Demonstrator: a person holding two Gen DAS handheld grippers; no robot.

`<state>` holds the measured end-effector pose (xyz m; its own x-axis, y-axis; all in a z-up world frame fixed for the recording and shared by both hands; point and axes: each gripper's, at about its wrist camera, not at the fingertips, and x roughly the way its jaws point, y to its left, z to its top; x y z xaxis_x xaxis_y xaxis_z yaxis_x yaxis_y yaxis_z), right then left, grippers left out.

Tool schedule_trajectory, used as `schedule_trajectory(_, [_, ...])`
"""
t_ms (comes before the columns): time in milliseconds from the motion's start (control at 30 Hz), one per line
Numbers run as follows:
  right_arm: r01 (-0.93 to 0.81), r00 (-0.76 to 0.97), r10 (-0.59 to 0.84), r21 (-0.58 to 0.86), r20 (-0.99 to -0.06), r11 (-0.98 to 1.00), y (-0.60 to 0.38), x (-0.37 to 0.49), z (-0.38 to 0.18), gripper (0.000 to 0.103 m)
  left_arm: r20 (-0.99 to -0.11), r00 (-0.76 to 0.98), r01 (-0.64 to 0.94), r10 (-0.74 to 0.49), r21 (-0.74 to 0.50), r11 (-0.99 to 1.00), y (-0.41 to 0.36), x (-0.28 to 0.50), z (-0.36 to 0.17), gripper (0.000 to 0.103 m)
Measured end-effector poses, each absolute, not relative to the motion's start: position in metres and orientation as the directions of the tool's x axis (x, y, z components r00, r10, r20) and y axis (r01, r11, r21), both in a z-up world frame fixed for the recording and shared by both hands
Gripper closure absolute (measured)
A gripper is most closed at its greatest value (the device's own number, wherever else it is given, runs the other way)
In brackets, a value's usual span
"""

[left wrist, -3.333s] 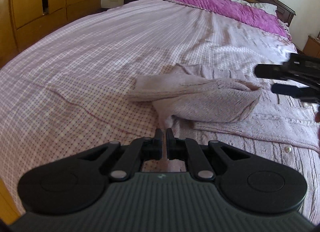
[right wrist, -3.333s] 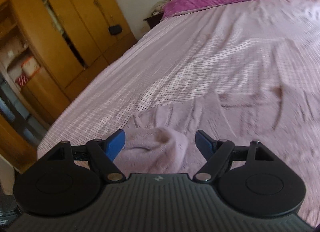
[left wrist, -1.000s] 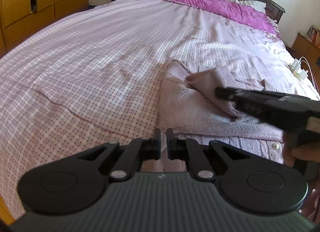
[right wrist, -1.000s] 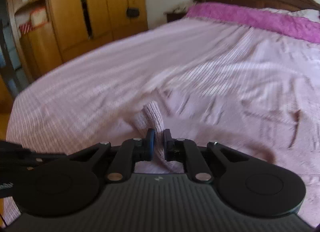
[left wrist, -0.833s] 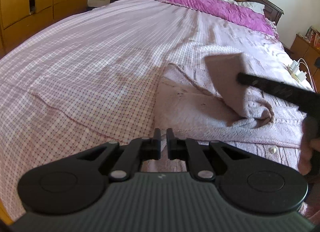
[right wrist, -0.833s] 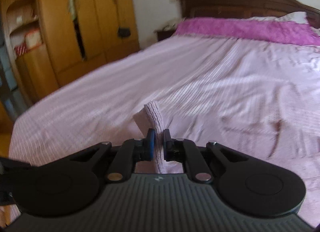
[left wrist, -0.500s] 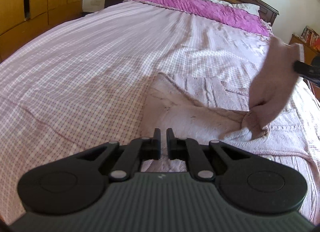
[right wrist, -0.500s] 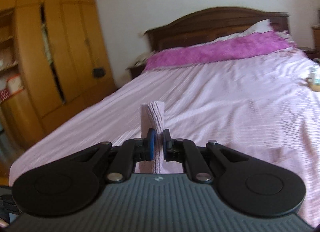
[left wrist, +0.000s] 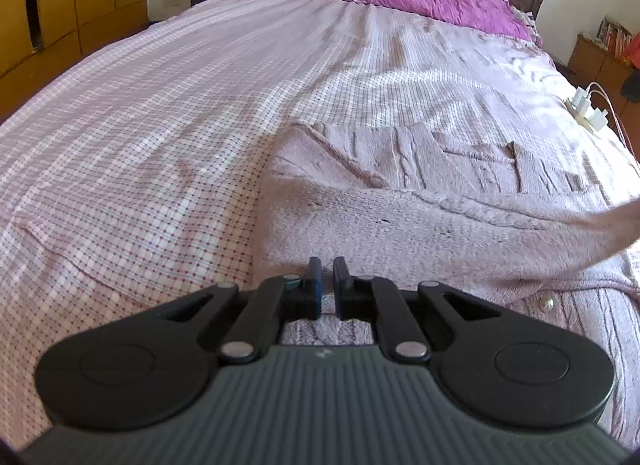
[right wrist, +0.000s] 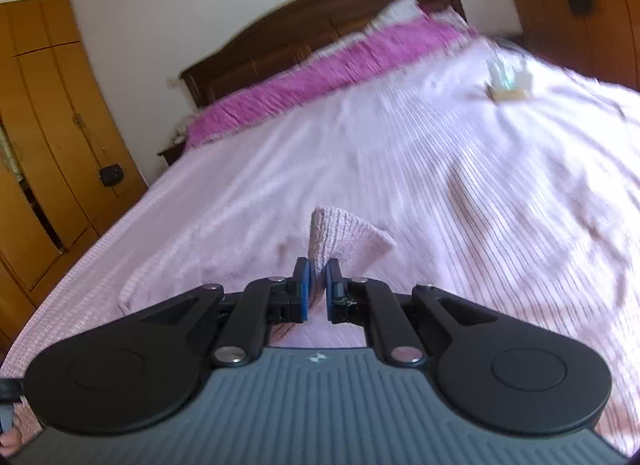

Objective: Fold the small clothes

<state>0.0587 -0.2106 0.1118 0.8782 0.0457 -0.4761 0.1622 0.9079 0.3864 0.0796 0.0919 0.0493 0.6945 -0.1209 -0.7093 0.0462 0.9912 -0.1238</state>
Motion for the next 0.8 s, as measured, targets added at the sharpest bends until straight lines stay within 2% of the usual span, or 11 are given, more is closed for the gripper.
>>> schedule_trajectory(233, [0.231, 0.786, 0.119, 0.467, -0.607, 0.854, -0.238, 0.038, 0.055, 0.091, -0.716, 0.690, 0.053, -0.107, -0.097, 0.994, 0.088, 0.084, 0.046, 0.095])
schedule_trajectory(400, [0.228, 0.768, 0.117, 0.440, -0.630, 0.868, -0.239, 0.030, 0.061, 0.070, -0.717, 0.690, 0.055, -0.101, -0.086, 0.995, 0.085, 0.086, 0.046, 0.095])
schedule_trajectory(533, [0.200, 0.797, 0.100, 0.417, -0.596, 0.887, -0.240, 0.024, 0.078, 0.058, -0.716, 0.690, 0.060, -0.106, -0.089, 0.994, 0.084, 0.086, 0.047, 0.095])
schedule_trajectory(667, [0.179, 0.800, 0.088, 0.376, -0.593, 0.909, -0.244, 0.048, 0.091, 0.057, -0.710, 0.695, 0.061, -0.116, -0.103, 0.993, 0.085, 0.084, 0.049, 0.095])
schedule_trajectory(800, [0.175, 0.766, 0.059, 0.297, -0.640, 0.939, -0.242, 0.081, 0.083, 0.057, -0.700, 0.703, 0.059, -0.122, -0.114, 0.992, 0.089, 0.081, 0.053, 0.095])
